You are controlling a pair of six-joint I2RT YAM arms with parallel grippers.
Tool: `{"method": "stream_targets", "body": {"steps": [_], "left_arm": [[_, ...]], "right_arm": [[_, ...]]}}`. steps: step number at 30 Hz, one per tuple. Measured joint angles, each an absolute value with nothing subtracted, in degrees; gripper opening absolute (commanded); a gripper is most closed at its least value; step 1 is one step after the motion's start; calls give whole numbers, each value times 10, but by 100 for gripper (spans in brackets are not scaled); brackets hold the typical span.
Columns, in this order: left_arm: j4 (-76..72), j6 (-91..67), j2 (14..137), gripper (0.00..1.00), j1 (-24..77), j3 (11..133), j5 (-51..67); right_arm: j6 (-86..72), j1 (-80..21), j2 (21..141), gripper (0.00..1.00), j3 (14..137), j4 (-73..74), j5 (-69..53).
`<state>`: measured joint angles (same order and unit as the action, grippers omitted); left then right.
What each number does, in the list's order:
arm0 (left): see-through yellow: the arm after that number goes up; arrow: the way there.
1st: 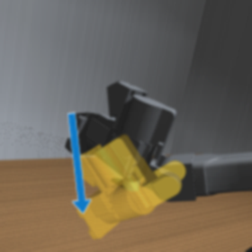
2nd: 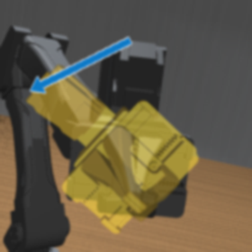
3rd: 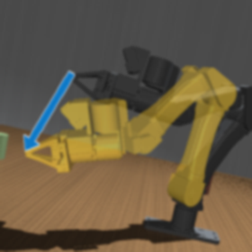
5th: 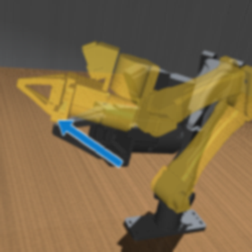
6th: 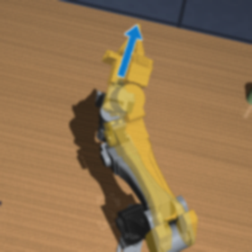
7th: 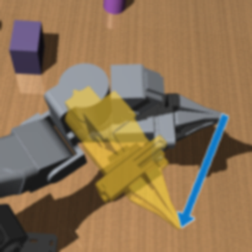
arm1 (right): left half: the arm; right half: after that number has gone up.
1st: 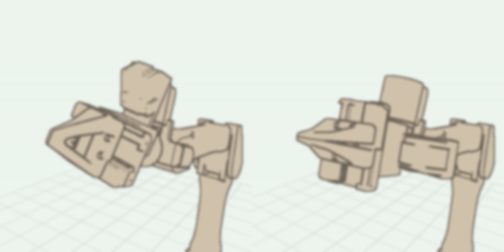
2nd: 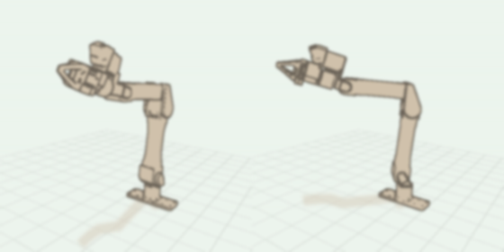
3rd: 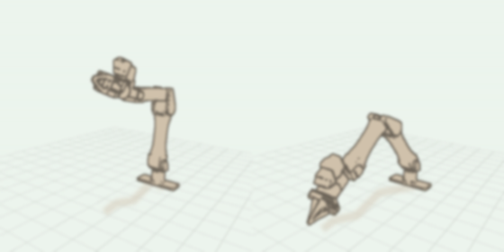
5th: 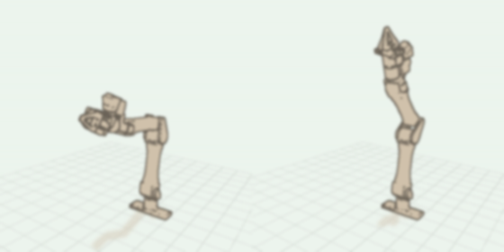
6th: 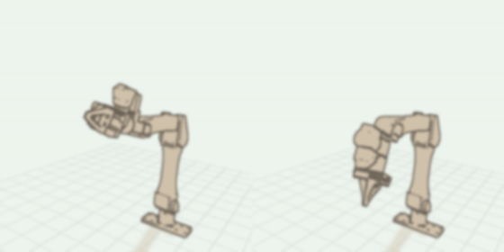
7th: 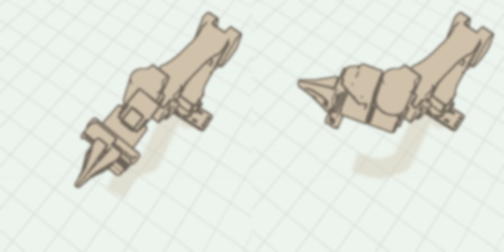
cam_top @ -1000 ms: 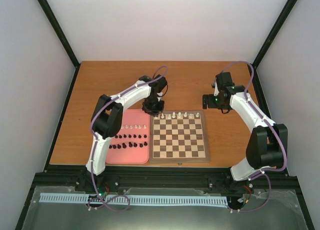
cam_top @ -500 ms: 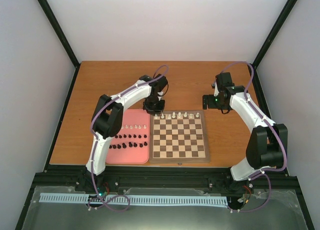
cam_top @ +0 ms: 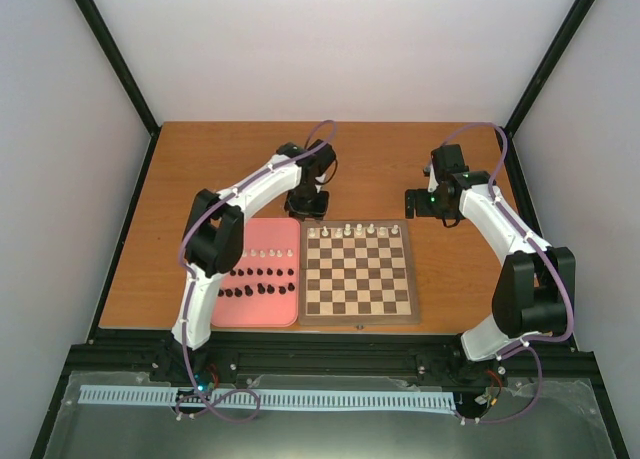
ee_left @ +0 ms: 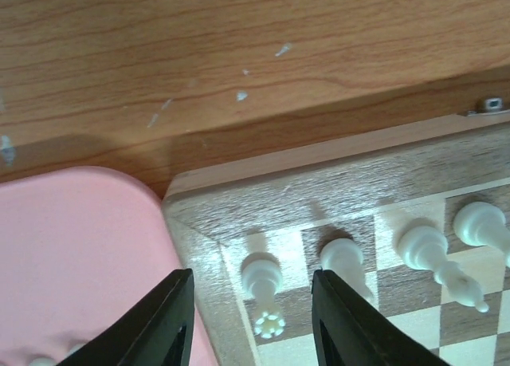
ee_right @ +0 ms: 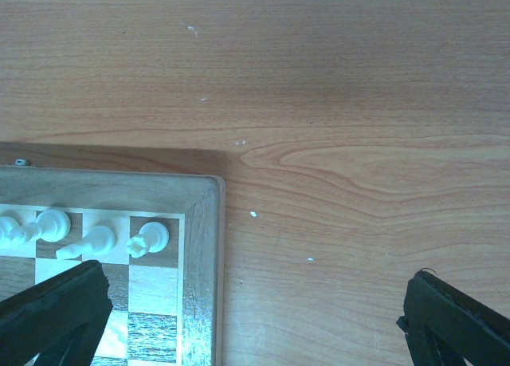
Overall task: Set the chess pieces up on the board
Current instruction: Place the chess piece on the chessboard, then pick up the chess piece from the storage box.
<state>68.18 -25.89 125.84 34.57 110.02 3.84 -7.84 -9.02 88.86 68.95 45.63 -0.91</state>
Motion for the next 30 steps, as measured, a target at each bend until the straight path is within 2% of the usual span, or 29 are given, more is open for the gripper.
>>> {"method": "stream_targets", "body": {"steps": [5,13,18,20,23,30], "left_arm": [[688,-258,1234,44,330,1085,13],[671,-263,1076,45,269,908,-2],[650,-277,998,44,179,806,-1],[644,-280,975,40,141,780,-2],[632,-281,952,24,88,749,3],[607,-283,949,23,37,687,23]], "right_arm": [[-78,-90,889,100,689,456,-10],[-78,-90,888,100,689,456,-11],[-78,-90,888,100,689,456,-14],[-78,-90,888,100,689,456,-16],[-78,-90,888,100,689,456,-21],[-78,-90,888,100,686,456,-23]]}}
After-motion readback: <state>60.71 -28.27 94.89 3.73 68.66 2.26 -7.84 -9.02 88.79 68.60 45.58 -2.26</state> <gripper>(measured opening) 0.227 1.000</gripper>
